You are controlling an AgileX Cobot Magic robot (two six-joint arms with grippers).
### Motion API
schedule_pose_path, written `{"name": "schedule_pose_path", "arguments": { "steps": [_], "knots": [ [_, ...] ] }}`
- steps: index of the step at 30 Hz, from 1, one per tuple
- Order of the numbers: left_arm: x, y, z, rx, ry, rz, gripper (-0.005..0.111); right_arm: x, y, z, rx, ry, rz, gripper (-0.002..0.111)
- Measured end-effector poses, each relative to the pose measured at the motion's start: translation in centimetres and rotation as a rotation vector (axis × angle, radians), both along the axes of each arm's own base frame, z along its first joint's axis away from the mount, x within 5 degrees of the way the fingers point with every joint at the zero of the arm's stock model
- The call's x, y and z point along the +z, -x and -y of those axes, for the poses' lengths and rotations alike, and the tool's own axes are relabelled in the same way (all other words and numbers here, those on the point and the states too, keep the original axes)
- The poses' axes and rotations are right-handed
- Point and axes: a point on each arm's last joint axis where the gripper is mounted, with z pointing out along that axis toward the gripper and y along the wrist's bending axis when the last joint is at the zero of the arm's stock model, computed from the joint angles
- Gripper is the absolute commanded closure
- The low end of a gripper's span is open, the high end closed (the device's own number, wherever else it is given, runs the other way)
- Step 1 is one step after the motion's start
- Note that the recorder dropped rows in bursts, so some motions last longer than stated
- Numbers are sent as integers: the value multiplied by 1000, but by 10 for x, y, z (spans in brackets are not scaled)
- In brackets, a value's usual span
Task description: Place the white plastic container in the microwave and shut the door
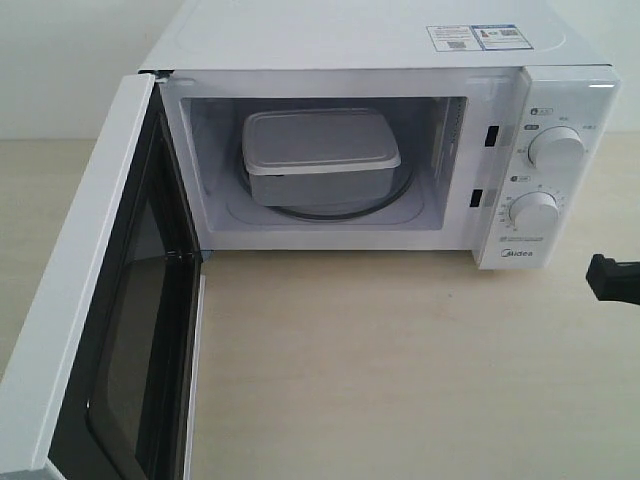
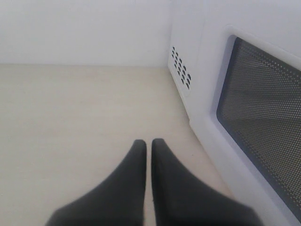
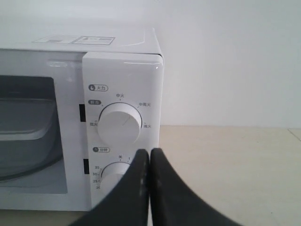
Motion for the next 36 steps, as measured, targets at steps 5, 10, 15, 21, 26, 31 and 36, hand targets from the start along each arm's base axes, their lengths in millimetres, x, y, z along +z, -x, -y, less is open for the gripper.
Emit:
{"name": "schedule_pose_path", "arguments": {
  "steps": [5,10,15,21,26,31,36],
  "knots": [
    [0,0,0,0,0,0,102,1,0,1,-2,-5,3,108],
    [0,0,0,0,0,0,102,0,0,1,-5,-8,1,108],
    [0,0,0,0,0,0,102,0,0,1,-5,-8,1,108],
    [0,0,0,0,0,0,102,0,0,1,-5,-8,1,108],
    [6,-1,-1,10,3,71,102,0,0,1,-7,-9,0,108],
    [26,-2,-3,39,20,292,102,0,0,1,-8,-10,-1,108],
    [38,0,-5,56,30,416,102,0,0,1,-8,-10,-1,108]
  ]
}}
